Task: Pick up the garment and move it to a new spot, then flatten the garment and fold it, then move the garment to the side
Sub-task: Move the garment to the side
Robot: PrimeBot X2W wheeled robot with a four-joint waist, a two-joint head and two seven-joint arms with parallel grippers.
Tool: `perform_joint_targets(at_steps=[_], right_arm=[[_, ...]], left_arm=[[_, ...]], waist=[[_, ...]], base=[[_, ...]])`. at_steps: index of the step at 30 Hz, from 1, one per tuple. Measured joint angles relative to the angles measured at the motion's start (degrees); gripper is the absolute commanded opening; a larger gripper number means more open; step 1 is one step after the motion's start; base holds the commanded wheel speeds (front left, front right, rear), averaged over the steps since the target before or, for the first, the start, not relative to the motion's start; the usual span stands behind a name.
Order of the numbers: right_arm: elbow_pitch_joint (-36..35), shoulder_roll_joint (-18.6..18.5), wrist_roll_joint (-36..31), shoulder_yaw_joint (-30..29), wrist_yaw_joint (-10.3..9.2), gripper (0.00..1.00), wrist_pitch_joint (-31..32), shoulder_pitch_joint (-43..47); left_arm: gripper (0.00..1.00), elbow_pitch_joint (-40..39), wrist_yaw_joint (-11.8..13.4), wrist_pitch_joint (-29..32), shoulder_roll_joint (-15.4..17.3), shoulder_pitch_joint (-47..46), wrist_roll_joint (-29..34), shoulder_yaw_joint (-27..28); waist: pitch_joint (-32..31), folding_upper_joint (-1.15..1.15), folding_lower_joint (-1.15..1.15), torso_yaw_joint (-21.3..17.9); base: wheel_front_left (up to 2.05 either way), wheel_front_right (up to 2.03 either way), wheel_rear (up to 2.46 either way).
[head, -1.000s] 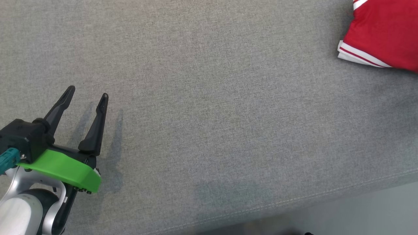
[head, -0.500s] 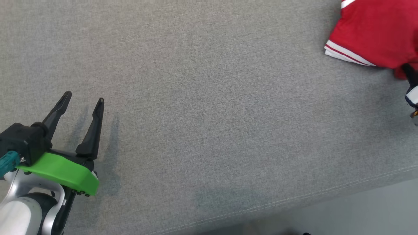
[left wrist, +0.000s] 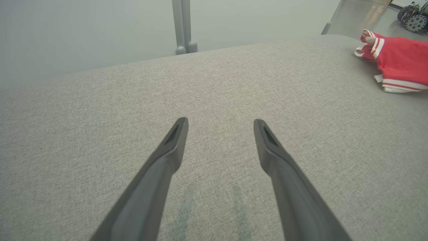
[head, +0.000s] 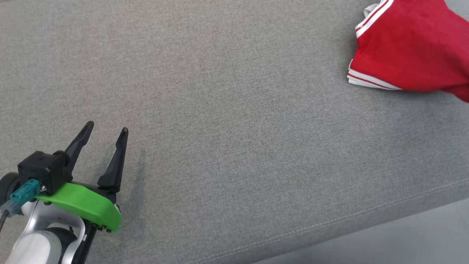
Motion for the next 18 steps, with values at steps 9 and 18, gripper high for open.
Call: perform_joint_targets(at_steps=[9, 18], right_arm=[[0.58, -1.01, -1.76, 1.59, -1.16, 1.0, 3.18, 6.04], [-0.44, 0.97, -5.82, 1.6, -1.8, 1.0, -5.11, 7.03]], left_arm=[[1.0, -0.82, 0.0, 0.22, -0.08, 0.79, -0.37, -0.75], [1.0, -0.67, 0.0, 0.34, 0.12, 0.86, -0.36, -0.67]], waist=[[-1.85, 0.0, 0.0, -0.86], [-2.14, 0.0, 0.0, -1.45]], base=[[0.0, 0.0, 0.0], [0.0, 0.0, 0.0]])
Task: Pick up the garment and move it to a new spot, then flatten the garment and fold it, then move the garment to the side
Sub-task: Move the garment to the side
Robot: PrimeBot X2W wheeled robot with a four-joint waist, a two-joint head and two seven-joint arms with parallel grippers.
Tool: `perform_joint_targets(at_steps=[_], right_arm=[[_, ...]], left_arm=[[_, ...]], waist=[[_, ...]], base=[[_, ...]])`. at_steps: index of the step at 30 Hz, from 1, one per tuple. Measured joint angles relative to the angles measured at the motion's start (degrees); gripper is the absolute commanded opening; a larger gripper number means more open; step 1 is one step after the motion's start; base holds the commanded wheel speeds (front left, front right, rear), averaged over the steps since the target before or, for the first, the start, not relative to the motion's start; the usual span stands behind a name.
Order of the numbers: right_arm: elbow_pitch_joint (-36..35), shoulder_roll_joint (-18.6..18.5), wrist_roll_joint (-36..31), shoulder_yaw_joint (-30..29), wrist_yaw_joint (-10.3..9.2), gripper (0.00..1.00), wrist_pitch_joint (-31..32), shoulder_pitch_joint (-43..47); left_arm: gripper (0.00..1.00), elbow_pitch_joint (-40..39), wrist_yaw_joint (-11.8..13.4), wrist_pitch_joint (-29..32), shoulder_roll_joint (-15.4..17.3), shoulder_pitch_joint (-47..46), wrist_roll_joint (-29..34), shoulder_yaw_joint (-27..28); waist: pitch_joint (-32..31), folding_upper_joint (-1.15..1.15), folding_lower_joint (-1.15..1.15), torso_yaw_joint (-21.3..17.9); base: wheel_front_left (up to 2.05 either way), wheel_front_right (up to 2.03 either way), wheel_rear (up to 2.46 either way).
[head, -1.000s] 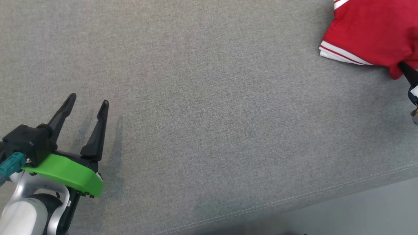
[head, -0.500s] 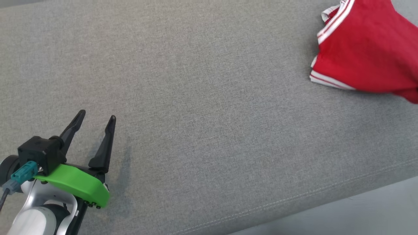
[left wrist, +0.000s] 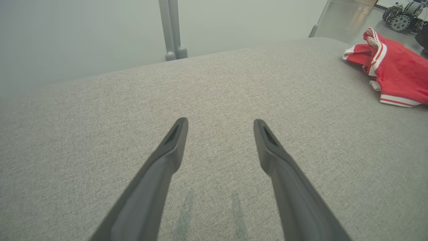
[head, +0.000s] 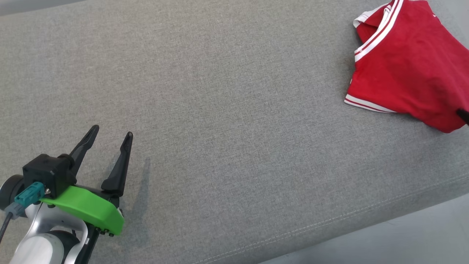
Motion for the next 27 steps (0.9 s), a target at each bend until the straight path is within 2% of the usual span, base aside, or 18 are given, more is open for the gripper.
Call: perform_joint_targets(at_steps=[1, 6, 11, 17, 20, 22, 24, 27], right_arm=[[0.0, 0.34, -0.31, 0.18, -0.47, 1.0, -0.52, 0.23], [-1.55, -0.38, -4.94, 2.02, -0.42, 1.0, -5.5, 2.72], [-7.35, -3.32, -10.37, 1.01, -0.47, 1.0, -16.13, 2.58], [-14.92, -3.68, -16.97, 1.15, -1.32, 1.0, -28.3, 2.81], [-18.09, -1.98, -19.12, 2.61, -1.52, 1.0, -32.56, 4.91], [-20.27, 0.56, -21.81, 4.91, -2.38, 1.0, -36.22, 8.86], [-21.4, 2.49, -23.24, 6.83, -2.55, 1.0, -38.19, 12.06], [-22.5, 4.85, -25.37, 9.05, -3.79, 1.0, -40.83, 16.69]], left_arm=[[1.0, 0.14, 0.0, 0.0, 0.0, 0.02, -0.01, -0.09], [1.0, 1.1, -0.1, -0.12, -0.27, 0.14, -0.01, -0.55], [1.0, 2.13, -0.14, -1.21, -0.75, 0.18, -0.01, -0.52], [1.0, 4.57, -0.14, -4.23, -1.78, 0.87, 0.01, 0.35], [1.0, 6.43, -0.14, -5.98, -2.19, 2.46, 0.01, 1.67], [1.0, 8.26, -0.1, -7.47, -2.54, 3.88, 0.1, 2.58], [1.0, 9.32, -0.08, -8.22, -3.02, 4.97, 0.1, 3.0], [1.0, 10.47, -0.08, -9.28, -3.32, 6.26, 0.41, 2.92]], waist=[[-0.17, 0.0, 0.0, -0.05], [-1.34, 0.0, 0.0, -0.06], [-3.07, 0.0, 0.0, 0.35], [-5.54, 0.0, 0.0, 1.5], [-7.07, 0.0, 0.0, 2.26], [-8.72, 0.0, 0.0, 3.15], [-9.84, 0.0, 0.0, 3.83], [-11.28, 0.0, 0.0, 5.13]], base=[[0.0, 0.0, 0.0], [0.0, 0.0, 0.0], [0.0, 0.0, 0.0], [0.0, 0.0, 0.0], [0.0, 0.0, 0.0], [0.0, 0.0, 0.0], [0.0, 0.0, 0.0], [0.0, 0.0, 0.0]])
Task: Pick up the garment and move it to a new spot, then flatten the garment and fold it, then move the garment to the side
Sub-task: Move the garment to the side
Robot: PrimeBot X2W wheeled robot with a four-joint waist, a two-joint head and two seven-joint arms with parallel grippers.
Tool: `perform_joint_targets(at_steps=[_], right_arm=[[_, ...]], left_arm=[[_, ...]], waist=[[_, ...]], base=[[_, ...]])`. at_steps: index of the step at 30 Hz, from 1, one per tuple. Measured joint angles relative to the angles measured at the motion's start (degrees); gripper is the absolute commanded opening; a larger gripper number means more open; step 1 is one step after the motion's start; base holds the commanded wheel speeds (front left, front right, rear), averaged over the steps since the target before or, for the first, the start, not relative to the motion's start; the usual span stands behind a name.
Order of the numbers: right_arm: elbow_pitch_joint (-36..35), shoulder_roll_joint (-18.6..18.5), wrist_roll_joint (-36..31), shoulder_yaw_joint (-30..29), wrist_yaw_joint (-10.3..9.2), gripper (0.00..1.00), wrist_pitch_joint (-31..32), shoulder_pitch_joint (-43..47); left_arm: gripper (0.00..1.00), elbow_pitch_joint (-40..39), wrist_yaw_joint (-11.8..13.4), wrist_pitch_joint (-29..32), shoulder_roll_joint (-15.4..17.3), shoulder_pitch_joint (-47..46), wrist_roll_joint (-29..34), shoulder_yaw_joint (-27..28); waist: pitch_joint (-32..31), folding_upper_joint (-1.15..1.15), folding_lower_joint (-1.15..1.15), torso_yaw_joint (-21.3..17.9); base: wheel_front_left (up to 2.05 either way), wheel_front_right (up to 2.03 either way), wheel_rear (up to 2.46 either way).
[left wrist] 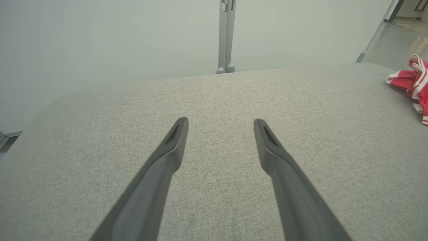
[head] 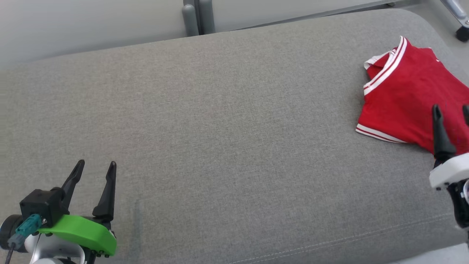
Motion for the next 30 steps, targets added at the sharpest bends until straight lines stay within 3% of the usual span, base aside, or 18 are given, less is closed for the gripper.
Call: perform_joint_targets(at_steps=[5, 10, 16, 30], right_arm=[[-0.1, 2.49, -2.68, 1.19, -2.86, 1.0, -3.21, 6.12], [0.37, 5.87, -4.32, 3.0, -4.17, 1.0, -3.21, 11.15], [0.26, 8.46, -6.79, 5.5, -4.68, 1.0, -3.21, 14.49], [-2.0, 9.24, -10.12, 5.11, -5.17, 1.0, -3.38, 15.17]], left_arm=[[1.0, 1.71, 0.01, -2.85, -0.64, 0.46, 1.35, -0.38], [1.0, 5.12, 0.01, -5.26, -1.65, 3.85, 1.36, -0.94], [1.0, 7.04, 0.01, -7.06, -1.71, 6.51, 1.36, -1.09], [1.0, 7.99, -0.08, -8.56, -1.63, 6.75, 1.52, -1.03]], waist=[[-1.96, 0.0, 0.0, 2.68], [-4.25, 0.0, 0.0, 4.98], [-6.8, 0.0, 0.0, 6.99], [-8.76, 0.0, 0.0, 8.07]], base=[[0.0, 0.0, 0.0], [0.0, 0.0, 0.0], [0.0, 0.0, 0.0], [0.0, 0.0, 0.0]])
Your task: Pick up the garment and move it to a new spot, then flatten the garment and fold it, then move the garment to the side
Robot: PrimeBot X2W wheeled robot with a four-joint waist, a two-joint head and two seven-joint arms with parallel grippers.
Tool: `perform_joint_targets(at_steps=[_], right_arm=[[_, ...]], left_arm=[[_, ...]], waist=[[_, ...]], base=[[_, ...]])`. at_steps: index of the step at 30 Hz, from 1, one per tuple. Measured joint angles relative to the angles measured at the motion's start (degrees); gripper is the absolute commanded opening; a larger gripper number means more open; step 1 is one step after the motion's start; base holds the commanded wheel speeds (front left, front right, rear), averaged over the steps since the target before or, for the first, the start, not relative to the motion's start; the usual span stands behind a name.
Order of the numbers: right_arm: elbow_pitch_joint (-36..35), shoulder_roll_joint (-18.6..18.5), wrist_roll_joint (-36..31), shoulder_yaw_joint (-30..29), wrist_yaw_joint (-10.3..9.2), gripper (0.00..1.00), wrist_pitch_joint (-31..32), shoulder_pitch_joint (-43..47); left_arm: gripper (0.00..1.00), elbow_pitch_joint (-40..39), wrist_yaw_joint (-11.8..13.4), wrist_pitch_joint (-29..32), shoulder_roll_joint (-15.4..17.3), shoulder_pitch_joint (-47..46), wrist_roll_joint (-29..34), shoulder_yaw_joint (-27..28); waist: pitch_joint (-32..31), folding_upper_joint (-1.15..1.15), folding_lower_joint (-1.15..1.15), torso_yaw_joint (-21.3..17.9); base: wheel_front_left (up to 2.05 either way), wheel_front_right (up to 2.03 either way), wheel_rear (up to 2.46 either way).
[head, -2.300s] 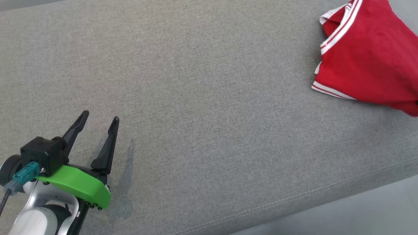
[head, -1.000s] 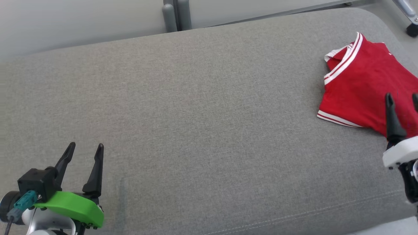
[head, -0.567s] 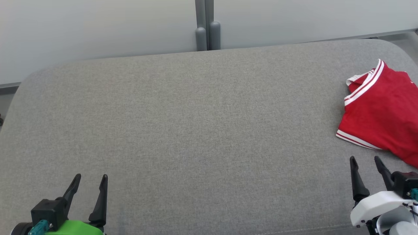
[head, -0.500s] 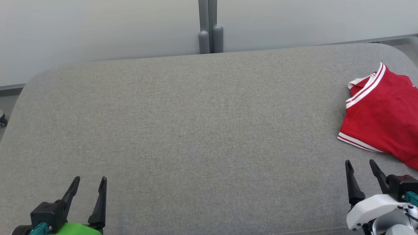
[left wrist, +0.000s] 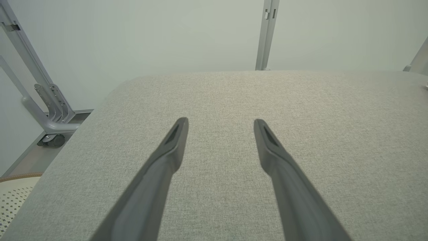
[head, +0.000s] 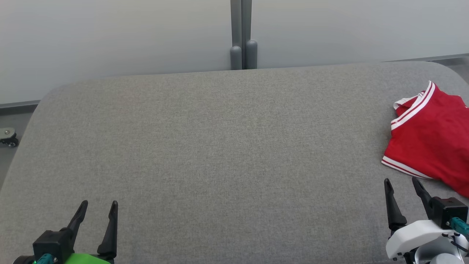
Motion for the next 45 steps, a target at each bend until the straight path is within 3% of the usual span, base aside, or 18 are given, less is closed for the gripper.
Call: perform_joint_targets(at_steps=[20, 21, 33, 45], right_arm=[[-5.94, 1.98, -4.2, -3.32, -0.45, 1.0, -0.25, 2.21], [-6.09, 2.11, -4.24, -3.44, -0.46, 0.0, -0.25, 2.41], [-0.99, 6.12, -2.82, -2.07, -0.22, 0.0, 0.04, 4.85], [-1.1, 6.86, 7.75, -3.24, 1.43, 0.0, 1.89, 4.56]], left_arm=[[1.0, 1.23, -0.92, -1.45, -0.09, -0.02, 0.24, 0.88], [0.0, 1.2, -1.14, -1.49, -0.09, -0.02, 0.24, 0.82], [0.0, 6.34, -1.44, -0.89, -4.61, 1.08, -0.83, -1.69], [0.0, 6.35, -2.53, 0.96, -6.01, 1.03, -9.02, 0.38]], waist=[[-0.48, 0.0, 0.0, -0.51], [-0.47, 0.0, 0.0, -0.59], [-0.42, 0.0, 0.0, -0.71], [-0.2, 0.0, 0.0, -0.83]], base=[[0.0, 0.0, 0.0], [0.0, 0.0, 0.0], [0.0, 0.0, 0.0], [0.0, 0.0, 0.0]])
